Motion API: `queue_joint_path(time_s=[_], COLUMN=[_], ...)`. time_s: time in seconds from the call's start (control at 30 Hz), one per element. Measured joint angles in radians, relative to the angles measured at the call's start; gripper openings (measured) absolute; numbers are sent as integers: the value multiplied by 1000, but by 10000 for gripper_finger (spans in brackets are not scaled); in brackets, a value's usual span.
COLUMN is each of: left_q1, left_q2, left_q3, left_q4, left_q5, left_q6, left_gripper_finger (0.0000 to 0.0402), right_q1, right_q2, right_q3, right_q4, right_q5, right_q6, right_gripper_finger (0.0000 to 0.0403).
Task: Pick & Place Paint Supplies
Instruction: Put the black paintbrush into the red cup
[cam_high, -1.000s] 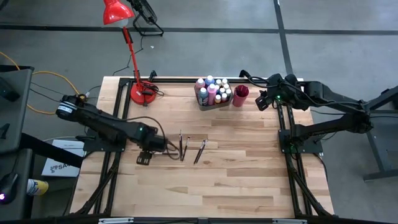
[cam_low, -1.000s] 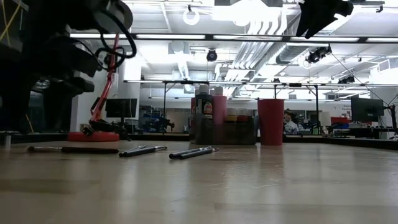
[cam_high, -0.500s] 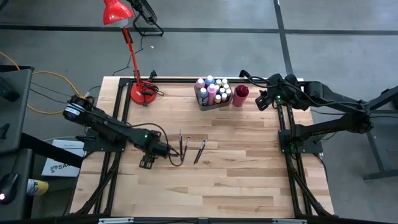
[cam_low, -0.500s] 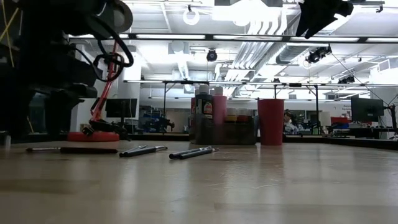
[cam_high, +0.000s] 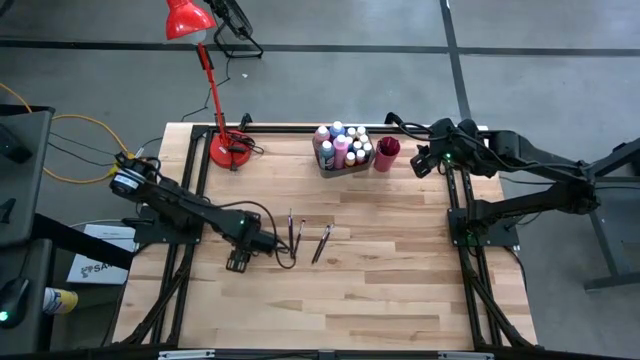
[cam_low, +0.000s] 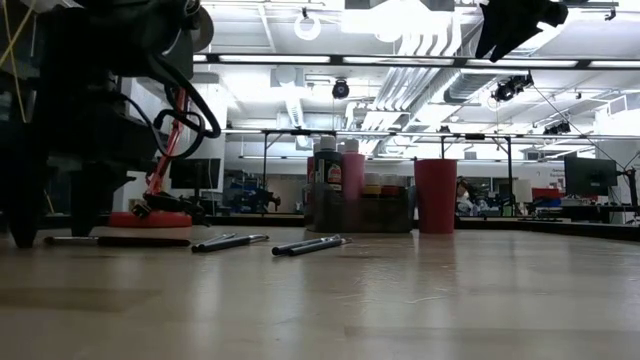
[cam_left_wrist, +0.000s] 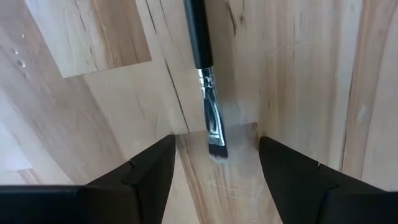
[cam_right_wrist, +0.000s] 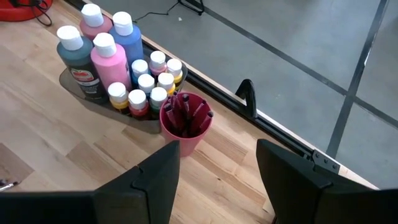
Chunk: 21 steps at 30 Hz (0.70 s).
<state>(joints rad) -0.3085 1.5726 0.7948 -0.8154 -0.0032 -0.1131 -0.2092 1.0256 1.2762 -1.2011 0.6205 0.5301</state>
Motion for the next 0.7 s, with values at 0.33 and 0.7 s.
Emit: queue_joint_path(time_s=[0.33,0.7], left_q1=[-2,-2], left_q2=[13,14], left_q3=[-1,-3], left_q4=[2,2], left_q5=[-7,-13], left_q6=[-15,-23], left_gripper_finger=[135,13], right_q1=[0,0], right_q2=[0,0], right_q3=[0,0], right_q4=[0,0], right_q5=[0,0], right_q6=[0,0], right_gripper_finger=[206,206])
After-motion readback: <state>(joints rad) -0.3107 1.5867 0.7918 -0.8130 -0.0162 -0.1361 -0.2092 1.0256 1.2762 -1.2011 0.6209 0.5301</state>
